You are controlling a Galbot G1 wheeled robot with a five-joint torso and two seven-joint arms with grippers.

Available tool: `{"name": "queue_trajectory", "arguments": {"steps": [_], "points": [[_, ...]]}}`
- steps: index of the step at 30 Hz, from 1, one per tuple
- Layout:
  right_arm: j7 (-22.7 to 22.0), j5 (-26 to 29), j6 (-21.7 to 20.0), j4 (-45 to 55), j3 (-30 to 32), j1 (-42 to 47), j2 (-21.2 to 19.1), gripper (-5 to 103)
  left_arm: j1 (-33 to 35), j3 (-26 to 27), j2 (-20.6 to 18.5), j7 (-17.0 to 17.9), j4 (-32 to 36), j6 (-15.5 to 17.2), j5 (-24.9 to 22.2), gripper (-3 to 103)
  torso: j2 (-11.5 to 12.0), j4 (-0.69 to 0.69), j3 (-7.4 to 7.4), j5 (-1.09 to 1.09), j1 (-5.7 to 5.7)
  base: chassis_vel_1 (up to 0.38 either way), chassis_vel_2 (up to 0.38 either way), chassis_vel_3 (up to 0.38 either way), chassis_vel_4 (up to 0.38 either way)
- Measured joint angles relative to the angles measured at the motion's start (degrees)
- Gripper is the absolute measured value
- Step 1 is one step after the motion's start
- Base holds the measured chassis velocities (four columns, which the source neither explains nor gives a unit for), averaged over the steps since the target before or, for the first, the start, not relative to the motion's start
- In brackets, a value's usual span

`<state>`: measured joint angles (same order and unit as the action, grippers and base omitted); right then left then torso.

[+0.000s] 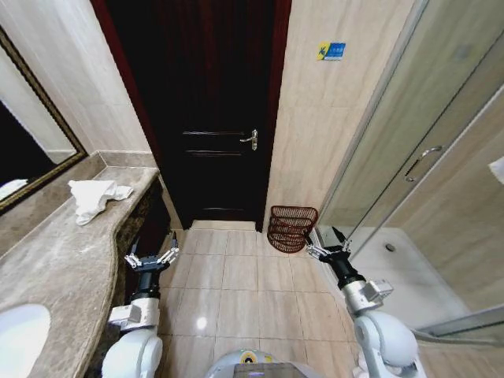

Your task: Discard the used towel into the hamper.

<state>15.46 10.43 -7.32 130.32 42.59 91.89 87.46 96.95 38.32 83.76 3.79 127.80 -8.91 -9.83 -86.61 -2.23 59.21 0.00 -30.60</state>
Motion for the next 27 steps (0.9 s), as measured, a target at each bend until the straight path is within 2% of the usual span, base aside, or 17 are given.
{"name": "queue_trajectory", "arguments": {"steps": [3,6,9,15,21,27], "points": [[0.0,-0.4,-0.2,0.0,-0.1,-0.3,0.4,100,-0.1,0.3,-0.6,-0.1,-0.2,0.3,-0.5,100,0.0,0.0,0.0,0.0,0.0,0.0,0.0,0.0,0.0],[-0.1,-0.9,-0.9,0.2,0.0,-0.4,0.7,100,-0.5,1.1,-1.9,-2.3,0.0,2.3,-3.3,100,0.0,0.0,0.0,0.0,0.0,0.0,0.0,0.0,0.0],[-0.1,-0.9,-1.5,0.5,0.3,-0.3,0.6,100,-0.7,1.4,-2.7,-4.0,-0.1,3.1,-4.1,100,0.0,0.0,0.0,0.0,0.0,0.0,0.0,0.0,0.0],[0.9,0.5,-3.4,0.6,1.0,-0.2,-0.6,100,-1.3,1.3,-3.6,-5.3,-1.1,3.5,-5.0,100,0.0,0.0,0.0,0.0,0.0,0.0,0.0,0.0,0.0],[1.3,2.3,-4.1,0.5,1.0,-0.5,-1.6,100,-1.6,0.8,-4.5,-5.5,-1.4,2.5,-5.8,100,0.0,0.0,0.0,0.01,0.0,0.0,0.0,0.0,0.0],[1.6,3.1,-3.8,0.4,1.2,0.4,-2.0,100,-1.4,-0.6,-5.6,-2.3,-1.6,1.5,-5.0,100,0.0,0.0,0.0,0.0,0.0,0.0,0.0,0.0,0.0]]}}
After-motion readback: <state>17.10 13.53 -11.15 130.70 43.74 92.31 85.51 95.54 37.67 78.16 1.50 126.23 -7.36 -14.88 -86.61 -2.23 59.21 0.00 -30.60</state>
